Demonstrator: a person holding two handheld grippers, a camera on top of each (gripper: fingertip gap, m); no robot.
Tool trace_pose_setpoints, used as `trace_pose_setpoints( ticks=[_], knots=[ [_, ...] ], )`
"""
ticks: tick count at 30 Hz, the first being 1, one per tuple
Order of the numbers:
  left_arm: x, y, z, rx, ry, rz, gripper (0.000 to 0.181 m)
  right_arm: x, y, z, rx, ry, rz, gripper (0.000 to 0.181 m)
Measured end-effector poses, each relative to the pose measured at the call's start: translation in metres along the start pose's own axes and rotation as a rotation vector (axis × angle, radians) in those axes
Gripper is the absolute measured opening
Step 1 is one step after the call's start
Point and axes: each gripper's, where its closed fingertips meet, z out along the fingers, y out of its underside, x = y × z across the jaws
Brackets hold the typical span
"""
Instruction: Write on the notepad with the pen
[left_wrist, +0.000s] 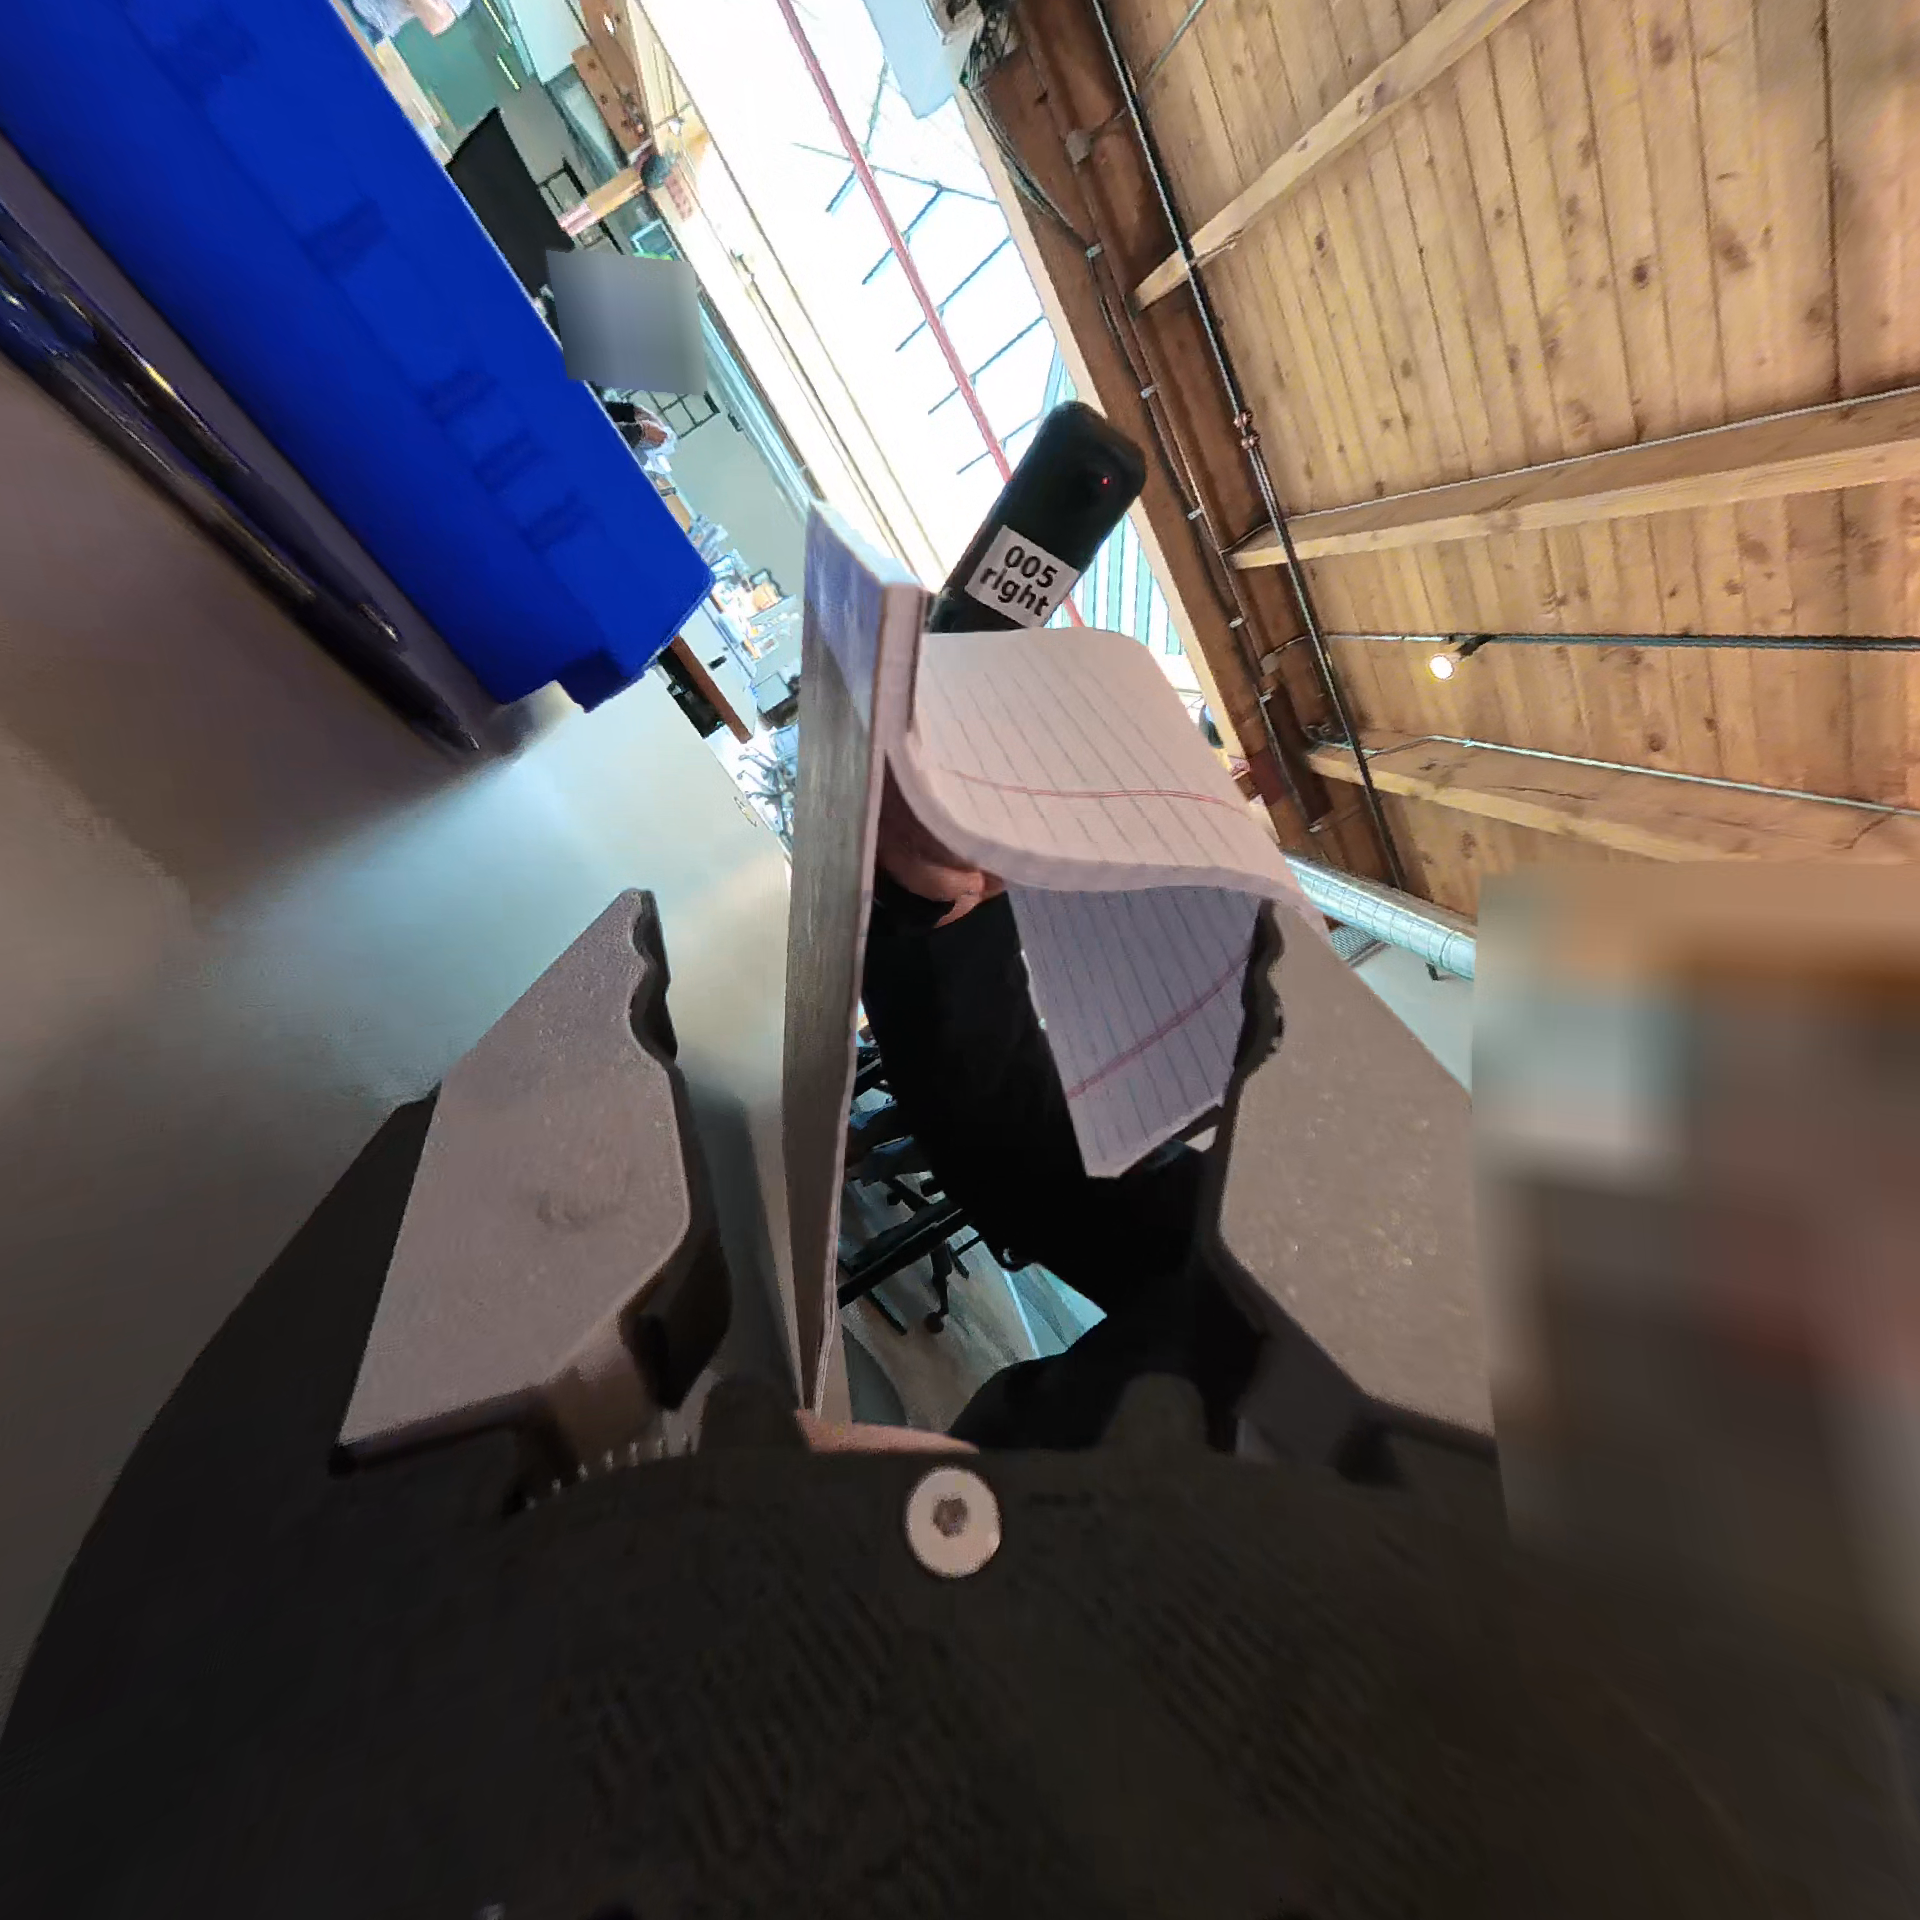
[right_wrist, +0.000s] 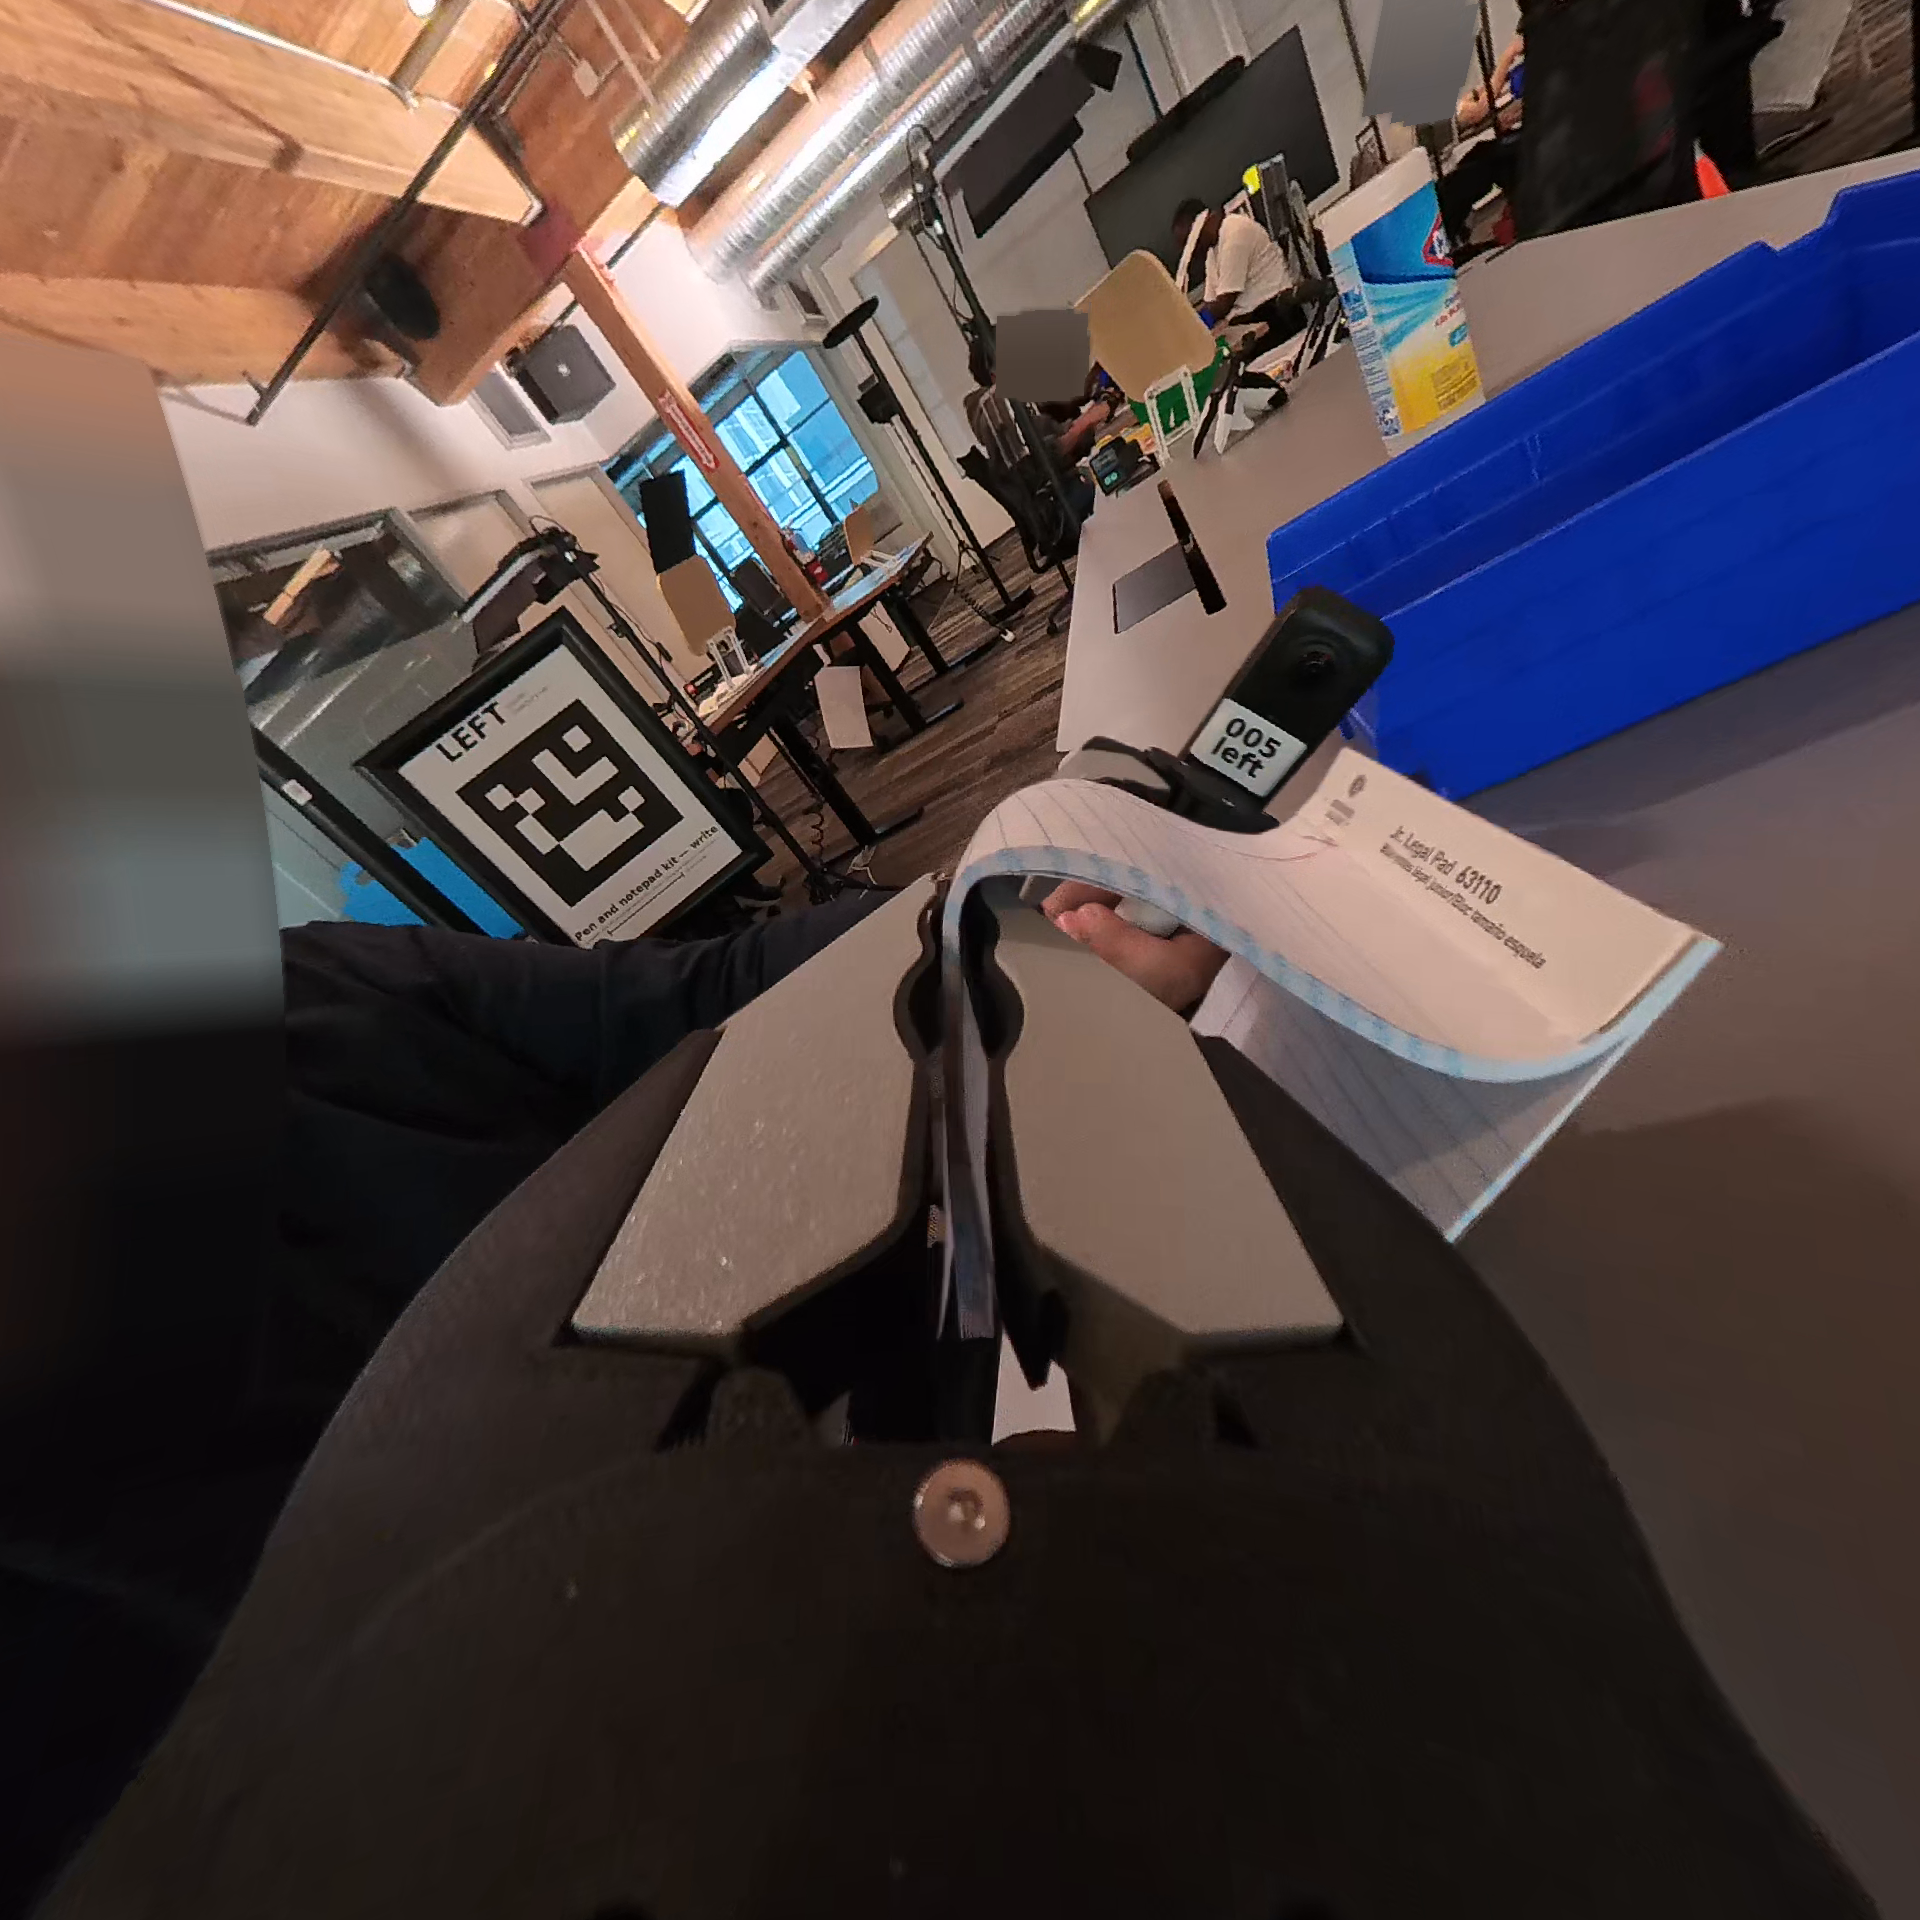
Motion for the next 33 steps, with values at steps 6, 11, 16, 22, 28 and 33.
trace_pose_setpoints(
  ticks=[6,11,16,22,28,33],
  knots=[
    [0.006,-0.002,-0.001,0.023,0.05,-0.015,0.109,-0.002,0.0,-0.006,0.02,-0.039,-0.012,0.0],
    [0.008,-0.002,0.0,0.033,0.067,-0.027,0.109,0.001,0.005,-0.005,0.009,-0.051,-0.021,0.0],
    [-0.005,0.004,0.008,-0.01,-0.027,-0.02,0.109,-0.01,0.01,0.004,-0.037,-0.083,-0.075,0.0],
    [-0.009,0.014,0.01,-0.053,-0.087,0.01,0.113,-0.021,0.005,0.005,-0.037,-0.101,-0.139,0.0],
    [-0.001,0.008,0.014,-0.015,-0.02,-0.009,0.098,-0.034,0.022,0.016,-0.11,-0.159,-0.186,0.0],
    [-0.013,-0.004,0.014,0.045,-0.106,0.08,0.003,-0.017,0.038,0.022,-0.175,-0.092,-0.171,0.0]
  ],
)
